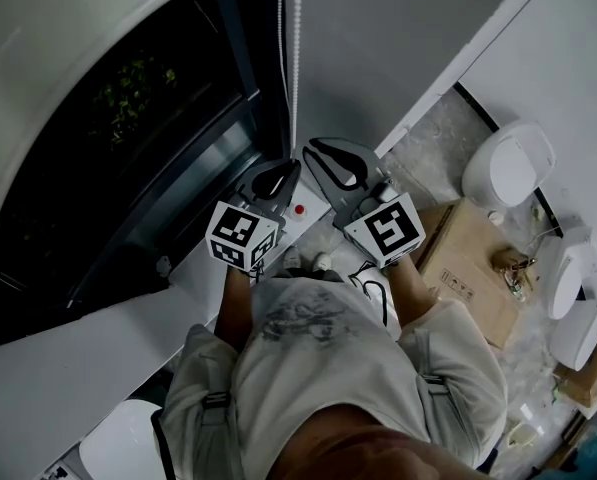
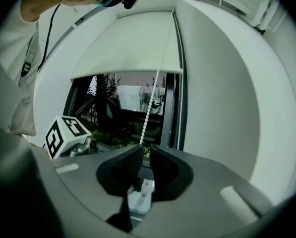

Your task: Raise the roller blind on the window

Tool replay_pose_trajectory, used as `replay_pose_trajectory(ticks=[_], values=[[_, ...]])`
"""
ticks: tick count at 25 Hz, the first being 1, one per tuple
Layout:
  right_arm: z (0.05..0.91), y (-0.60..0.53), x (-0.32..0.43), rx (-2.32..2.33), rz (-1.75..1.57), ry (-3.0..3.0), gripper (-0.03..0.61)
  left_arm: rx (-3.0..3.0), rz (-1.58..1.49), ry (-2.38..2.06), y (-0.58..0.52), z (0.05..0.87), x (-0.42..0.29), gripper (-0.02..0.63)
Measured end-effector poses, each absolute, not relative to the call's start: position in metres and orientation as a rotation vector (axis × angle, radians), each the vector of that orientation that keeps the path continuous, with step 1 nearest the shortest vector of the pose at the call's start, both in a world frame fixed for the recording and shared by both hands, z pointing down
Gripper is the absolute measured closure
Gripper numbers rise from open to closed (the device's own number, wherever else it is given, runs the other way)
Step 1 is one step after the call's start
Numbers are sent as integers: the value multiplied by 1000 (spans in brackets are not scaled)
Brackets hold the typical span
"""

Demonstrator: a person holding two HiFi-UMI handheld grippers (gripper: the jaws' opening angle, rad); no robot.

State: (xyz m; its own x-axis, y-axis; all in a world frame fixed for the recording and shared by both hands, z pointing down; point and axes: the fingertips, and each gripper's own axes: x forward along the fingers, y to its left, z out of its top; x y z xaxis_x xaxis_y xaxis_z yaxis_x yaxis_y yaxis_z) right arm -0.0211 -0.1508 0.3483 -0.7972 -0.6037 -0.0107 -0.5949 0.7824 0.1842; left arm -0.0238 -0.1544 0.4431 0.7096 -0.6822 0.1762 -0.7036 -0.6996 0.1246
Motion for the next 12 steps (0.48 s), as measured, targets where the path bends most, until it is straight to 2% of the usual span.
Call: replay_pose_trajectory(ticks=[12], values=[[271, -154, -36, 952, -410, -3004, 505, 2738, 172, -1116, -151, 443, -21, 604]])
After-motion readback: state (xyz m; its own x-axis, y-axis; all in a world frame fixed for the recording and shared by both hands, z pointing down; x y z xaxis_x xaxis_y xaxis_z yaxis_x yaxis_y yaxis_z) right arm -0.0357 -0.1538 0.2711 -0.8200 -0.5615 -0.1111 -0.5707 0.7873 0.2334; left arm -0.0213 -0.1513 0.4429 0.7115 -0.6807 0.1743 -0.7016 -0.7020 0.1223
